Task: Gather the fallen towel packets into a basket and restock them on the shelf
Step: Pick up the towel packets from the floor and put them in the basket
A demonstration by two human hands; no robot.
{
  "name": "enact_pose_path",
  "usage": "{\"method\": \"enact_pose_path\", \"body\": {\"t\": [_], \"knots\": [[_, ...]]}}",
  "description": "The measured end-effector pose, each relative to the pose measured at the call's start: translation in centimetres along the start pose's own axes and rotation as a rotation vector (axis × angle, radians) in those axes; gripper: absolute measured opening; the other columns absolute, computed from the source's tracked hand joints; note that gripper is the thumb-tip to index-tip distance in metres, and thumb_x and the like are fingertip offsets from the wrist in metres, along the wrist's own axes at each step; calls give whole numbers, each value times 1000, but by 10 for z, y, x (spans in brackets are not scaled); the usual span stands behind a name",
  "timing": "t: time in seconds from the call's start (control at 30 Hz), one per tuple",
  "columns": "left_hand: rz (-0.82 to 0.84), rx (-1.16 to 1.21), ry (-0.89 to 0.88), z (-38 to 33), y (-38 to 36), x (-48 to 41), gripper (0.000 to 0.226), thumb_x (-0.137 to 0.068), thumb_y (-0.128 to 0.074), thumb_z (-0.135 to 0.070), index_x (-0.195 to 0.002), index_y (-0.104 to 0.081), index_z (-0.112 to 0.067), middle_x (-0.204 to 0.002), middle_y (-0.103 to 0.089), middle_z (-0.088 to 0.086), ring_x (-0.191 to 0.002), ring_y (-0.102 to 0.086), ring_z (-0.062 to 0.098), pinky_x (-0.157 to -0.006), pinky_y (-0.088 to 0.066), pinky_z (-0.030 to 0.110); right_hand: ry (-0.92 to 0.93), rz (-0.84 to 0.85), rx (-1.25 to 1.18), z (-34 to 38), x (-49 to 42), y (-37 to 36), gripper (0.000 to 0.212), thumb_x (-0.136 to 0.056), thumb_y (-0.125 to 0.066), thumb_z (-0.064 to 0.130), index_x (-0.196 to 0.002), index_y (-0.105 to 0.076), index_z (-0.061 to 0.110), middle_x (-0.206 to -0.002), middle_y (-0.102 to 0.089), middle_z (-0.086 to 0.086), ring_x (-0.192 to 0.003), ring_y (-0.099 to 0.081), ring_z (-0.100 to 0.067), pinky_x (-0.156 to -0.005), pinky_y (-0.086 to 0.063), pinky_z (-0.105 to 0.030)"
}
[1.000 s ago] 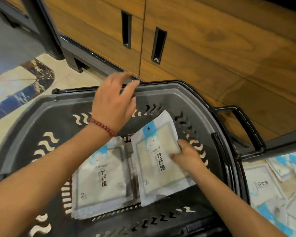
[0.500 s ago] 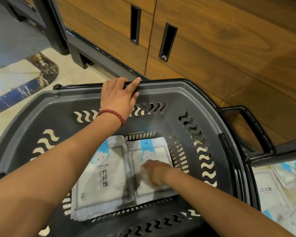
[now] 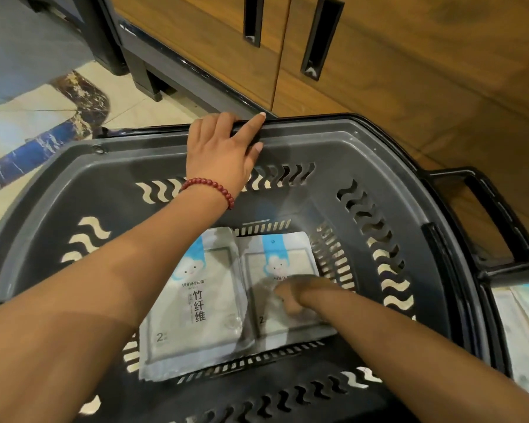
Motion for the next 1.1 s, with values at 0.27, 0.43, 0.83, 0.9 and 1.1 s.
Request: {"method": "enact_pose_path", "body": {"t": [0.27, 0.43, 0.83, 0.9, 1.1], "knots": [[-30, 5, -3, 8, 0, 5, 43, -97, -36, -40, -139, -36, -31, -121, -47, 13, -112, -40, 32, -97, -19, 40, 101, -468, -273, -12, 143, 37, 47, -96, -47, 30, -141, -40, 20, -141, -48, -2, -125, -47, -22, -101, -39, -30], [-6, 58, 23, 4, -4, 1, 42, -96, -42, -35, -137, -38, -27, -129, -43, 17, -120, -37, 37, -107, -17, 49, 110, -690, -316, -8, 232, -1, 34, -97, -37, 47, -109, -60, 25, -104, -64, 4, -98, -59, -16, -82, -48, -36], [882, 305, -201, -141, 25, 184, 64, -94, -28, -59, -91, -66, -7, -96, -68, 11, -92, -61, 26, -85, -46, 33, -109, -1174, -126, -13, 268, -18, 53, -85, -14, 37, -46, -42, 14, -41, -41, -8, -41, -30, -25, -48, -26, -28], [962, 210, -173, -145, 26, 226, 69, -95, -19, -57, -107, -65, -8, -113, -64, 12, -103, -58, 25, -90, -40, 26, -131, -1235, -116, -16, 276, -21, 49, -83, -23, 35, -43, -40, 12, -38, -38, -5, -39, -26, -24, -45, -13, -24], [735, 124, -23, -156, 48, 291, 64, -89, -12, -66, -80, -59, -22, -86, -64, 4, -79, -57, 22, -76, -45, 31, -105, -1173, -116, -24, 271, -50, 47, -88, -37, 36, -47, -31, 15, -47, -33, 0, -43, -30, -16, -45, -15, -24]]}}
Point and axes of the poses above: each hand's wrist, its own x-axis away from the middle knuckle, its own y-axis out of the back of the hand, z = x × y, the point moved 9 cm from there along -x, towards the middle knuckle
